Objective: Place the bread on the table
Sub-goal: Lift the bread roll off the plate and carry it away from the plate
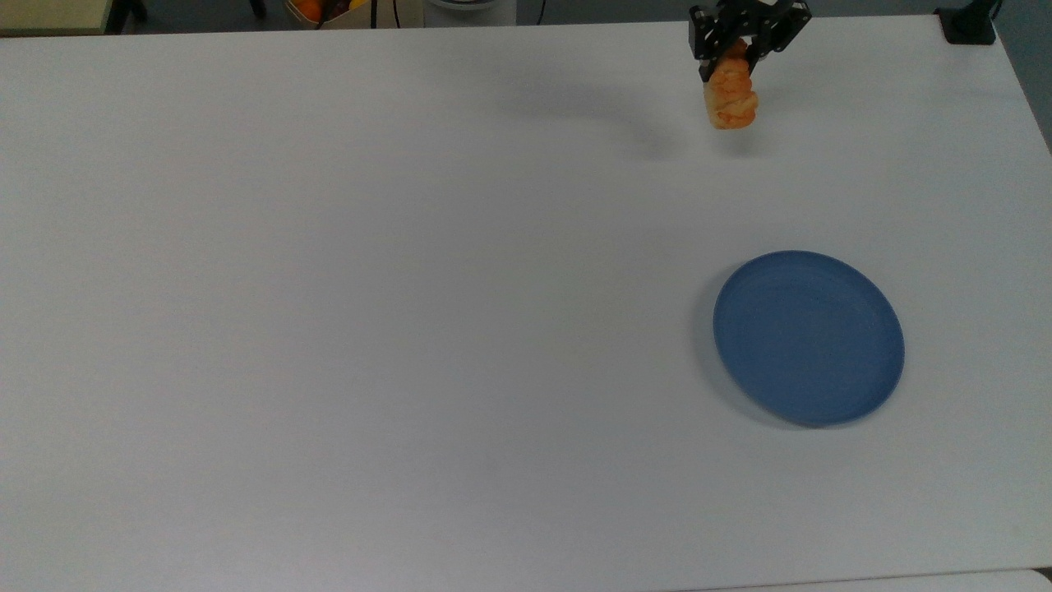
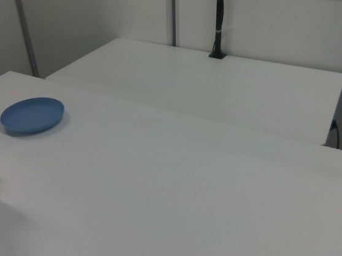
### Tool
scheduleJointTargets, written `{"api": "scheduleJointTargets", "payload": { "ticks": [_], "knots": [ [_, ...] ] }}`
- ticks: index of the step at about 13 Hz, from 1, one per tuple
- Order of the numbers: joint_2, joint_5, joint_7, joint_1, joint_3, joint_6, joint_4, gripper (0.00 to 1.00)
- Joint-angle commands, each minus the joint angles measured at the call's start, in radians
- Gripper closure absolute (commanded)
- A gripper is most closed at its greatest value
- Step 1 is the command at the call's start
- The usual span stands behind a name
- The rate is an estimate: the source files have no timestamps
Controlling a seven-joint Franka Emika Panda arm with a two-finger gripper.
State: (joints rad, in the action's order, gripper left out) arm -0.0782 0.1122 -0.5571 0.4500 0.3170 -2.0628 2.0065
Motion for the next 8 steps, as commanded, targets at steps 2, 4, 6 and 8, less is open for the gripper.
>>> {"api": "scheduleJointTargets", "payload": {
  "ticks": [2, 4, 6, 8],
  "knots": [
    [0.005, -0.055, 0.068, -0.016, 0.069, -0.111, 0.109, 0.48],
    [-0.018, -0.055, 0.066, -0.016, 0.085, -0.204, 0.139, 0.48],
    [-0.035, -0.054, 0.062, -0.014, 0.086, -0.289, 0.164, 0.48],
    [-0.069, -0.048, 0.055, -0.01, 0.086, -0.351, 0.164, 0.49]
  ]
}}
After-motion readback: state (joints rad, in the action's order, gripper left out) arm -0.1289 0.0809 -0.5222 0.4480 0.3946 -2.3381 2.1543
